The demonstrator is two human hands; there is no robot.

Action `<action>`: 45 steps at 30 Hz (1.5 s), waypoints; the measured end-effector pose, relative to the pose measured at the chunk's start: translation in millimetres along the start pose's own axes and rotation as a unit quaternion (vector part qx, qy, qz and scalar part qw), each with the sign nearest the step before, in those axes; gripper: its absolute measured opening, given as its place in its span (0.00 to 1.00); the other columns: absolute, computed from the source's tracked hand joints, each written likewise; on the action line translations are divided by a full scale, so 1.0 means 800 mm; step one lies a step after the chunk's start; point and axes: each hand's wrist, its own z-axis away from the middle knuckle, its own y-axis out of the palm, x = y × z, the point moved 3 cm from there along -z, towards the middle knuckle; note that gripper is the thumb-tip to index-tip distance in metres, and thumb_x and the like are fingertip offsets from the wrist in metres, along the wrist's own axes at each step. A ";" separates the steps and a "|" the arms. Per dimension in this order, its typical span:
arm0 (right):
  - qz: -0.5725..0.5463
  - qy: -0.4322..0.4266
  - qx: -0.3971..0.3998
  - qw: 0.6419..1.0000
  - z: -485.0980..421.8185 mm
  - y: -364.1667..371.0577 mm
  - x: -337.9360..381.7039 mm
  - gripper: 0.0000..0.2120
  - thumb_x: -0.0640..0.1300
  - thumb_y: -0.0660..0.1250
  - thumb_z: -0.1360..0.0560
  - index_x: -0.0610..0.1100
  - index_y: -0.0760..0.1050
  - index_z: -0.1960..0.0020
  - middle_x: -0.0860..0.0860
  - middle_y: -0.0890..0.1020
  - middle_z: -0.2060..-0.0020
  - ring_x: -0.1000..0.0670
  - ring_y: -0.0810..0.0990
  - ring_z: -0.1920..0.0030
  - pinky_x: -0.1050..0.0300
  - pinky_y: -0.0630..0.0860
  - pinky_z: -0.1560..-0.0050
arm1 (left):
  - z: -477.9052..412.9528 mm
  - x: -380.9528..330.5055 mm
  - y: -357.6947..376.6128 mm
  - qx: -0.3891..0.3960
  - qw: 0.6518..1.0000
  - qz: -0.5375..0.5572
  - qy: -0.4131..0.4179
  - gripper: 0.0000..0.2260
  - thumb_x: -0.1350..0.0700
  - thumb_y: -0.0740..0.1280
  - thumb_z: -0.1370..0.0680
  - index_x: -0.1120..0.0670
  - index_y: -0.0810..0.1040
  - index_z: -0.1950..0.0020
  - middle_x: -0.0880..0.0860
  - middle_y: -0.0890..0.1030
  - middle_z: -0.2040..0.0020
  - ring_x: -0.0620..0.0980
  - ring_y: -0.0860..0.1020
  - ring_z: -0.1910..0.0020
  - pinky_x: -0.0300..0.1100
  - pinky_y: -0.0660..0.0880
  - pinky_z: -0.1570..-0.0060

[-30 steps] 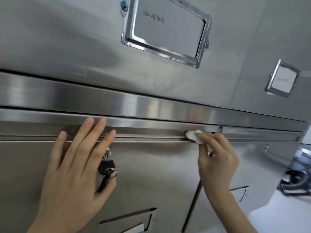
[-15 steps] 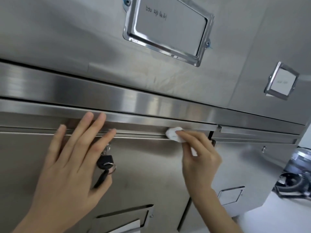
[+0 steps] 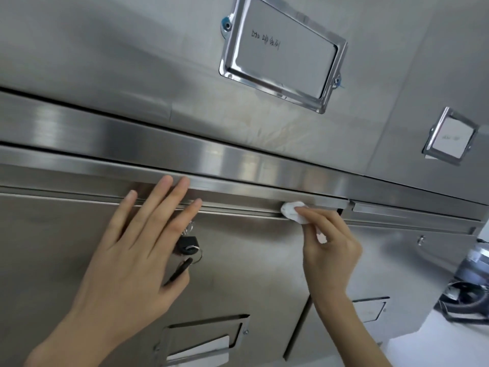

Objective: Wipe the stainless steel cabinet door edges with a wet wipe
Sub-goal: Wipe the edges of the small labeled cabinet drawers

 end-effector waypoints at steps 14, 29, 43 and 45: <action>-0.020 -0.073 0.191 0.979 -0.024 0.040 0.180 0.08 0.38 0.77 0.35 0.49 0.85 0.59 0.55 0.85 0.64 0.48 0.82 0.67 0.59 0.74 0.70 | 0.080 0.111 -0.073 0.011 0.987 -0.060 -0.148 0.36 0.43 0.56 0.23 0.64 0.54 0.23 0.61 0.52 0.21 0.59 0.51 0.22 0.53 0.48 0.23; -0.033 -0.183 0.126 0.974 0.025 0.102 0.306 0.11 0.33 0.73 0.35 0.44 0.84 0.56 0.51 0.82 0.64 0.47 0.79 0.67 0.59 0.70 0.78 | 0.141 0.176 -0.099 -0.028 0.967 -0.077 -0.241 0.36 0.42 0.57 0.22 0.62 0.54 0.22 0.59 0.52 0.21 0.55 0.49 0.21 0.40 0.44 0.24; -0.031 -0.265 0.070 0.961 0.033 0.145 0.431 0.09 0.38 0.71 0.33 0.47 0.78 0.70 0.52 0.76 0.72 0.50 0.73 0.72 0.59 0.59 0.71 | 0.160 0.195 -0.113 -0.036 0.970 -0.078 -0.228 0.32 0.44 0.56 0.21 0.69 0.62 0.27 0.63 0.61 0.25 0.59 0.60 0.26 0.45 0.56 0.27; -0.024 -0.285 0.089 0.954 0.025 0.142 0.425 0.07 0.40 0.72 0.36 0.47 0.77 0.71 0.53 0.76 0.72 0.51 0.74 0.72 0.59 0.56 0.70 | 0.158 0.194 -0.112 -0.043 0.970 -0.071 -0.230 0.32 0.45 0.58 0.22 0.68 0.62 0.26 0.63 0.60 0.24 0.60 0.60 0.25 0.50 0.59 0.28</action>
